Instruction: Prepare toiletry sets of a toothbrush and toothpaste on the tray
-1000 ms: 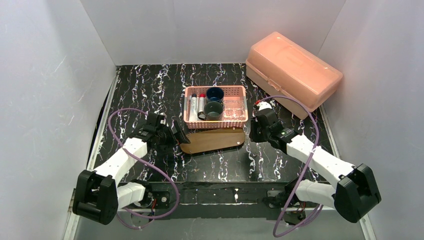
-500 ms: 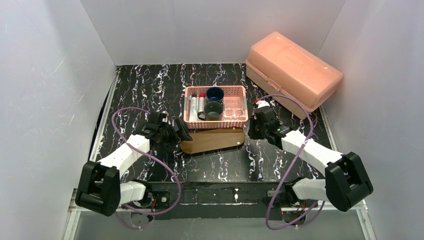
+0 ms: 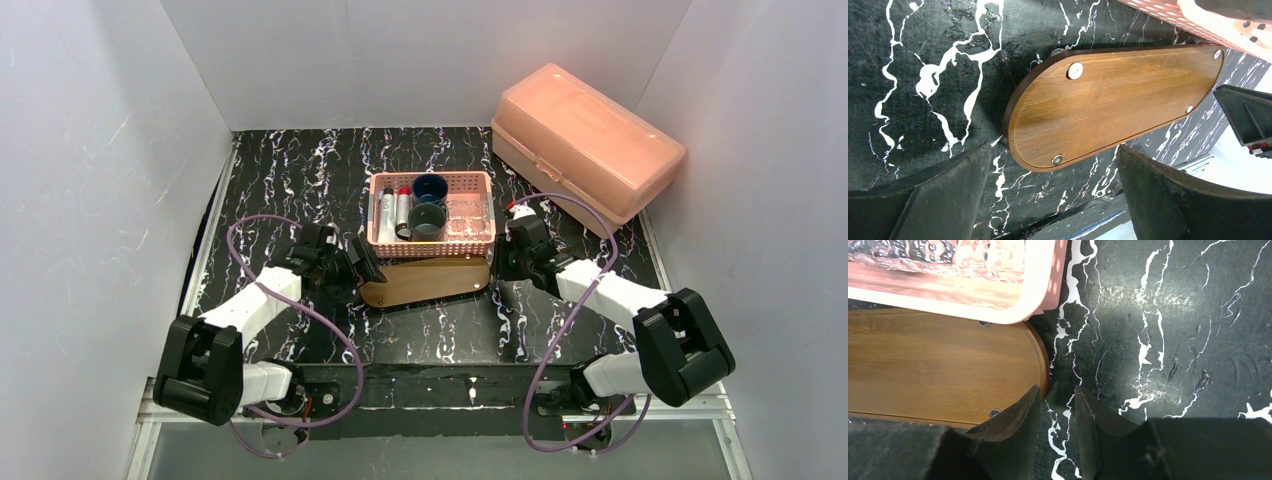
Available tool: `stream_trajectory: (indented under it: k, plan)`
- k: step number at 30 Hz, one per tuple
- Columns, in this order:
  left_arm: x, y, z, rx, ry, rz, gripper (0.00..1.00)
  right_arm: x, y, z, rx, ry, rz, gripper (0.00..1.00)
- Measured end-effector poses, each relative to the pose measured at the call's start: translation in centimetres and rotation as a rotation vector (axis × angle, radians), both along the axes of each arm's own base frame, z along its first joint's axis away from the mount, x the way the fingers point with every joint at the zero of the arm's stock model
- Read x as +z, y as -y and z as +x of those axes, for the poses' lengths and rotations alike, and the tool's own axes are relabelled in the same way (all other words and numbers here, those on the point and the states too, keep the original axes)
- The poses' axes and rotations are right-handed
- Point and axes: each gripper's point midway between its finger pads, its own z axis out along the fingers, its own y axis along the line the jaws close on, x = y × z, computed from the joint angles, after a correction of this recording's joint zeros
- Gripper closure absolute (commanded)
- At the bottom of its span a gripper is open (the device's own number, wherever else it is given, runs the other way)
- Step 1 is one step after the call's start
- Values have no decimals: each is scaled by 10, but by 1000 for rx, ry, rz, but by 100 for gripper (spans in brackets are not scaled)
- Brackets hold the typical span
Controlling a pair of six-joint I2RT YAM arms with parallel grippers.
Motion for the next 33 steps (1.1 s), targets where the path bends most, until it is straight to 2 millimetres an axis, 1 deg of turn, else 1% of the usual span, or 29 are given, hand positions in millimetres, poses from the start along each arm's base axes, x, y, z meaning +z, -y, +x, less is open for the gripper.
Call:
stream_trajectory:
  k: [2, 6, 10, 15, 19, 26, 33]
  plan:
    - [-1, 1, 0, -4, -8, -2, 5, -2, 1, -1, 0, -3, 3, 60]
    - [-5, 4, 0, -14, -34, -7, 6, -1, -3, 5, 3, 17, 24, 60]
    - [-4, 5, 1, -22, -35, -12, 6, -2, -6, 7, 9, 22, 39, 60]
    - [1, 8, 4, -34, -23, -22, 10, -6, -9, 9, 17, 18, 49, 64]
    - [-1, 8, 4, -42, -29, -21, 12, -8, -13, 9, 23, 17, 65, 67]
    - [-3, 7, 2, -52, -38, -12, 12, -8, -17, 9, 35, 30, 95, 71]
    - [-4, 6, 0, -58, -40, -8, 12, -8, -16, 6, 31, 48, 119, 72]
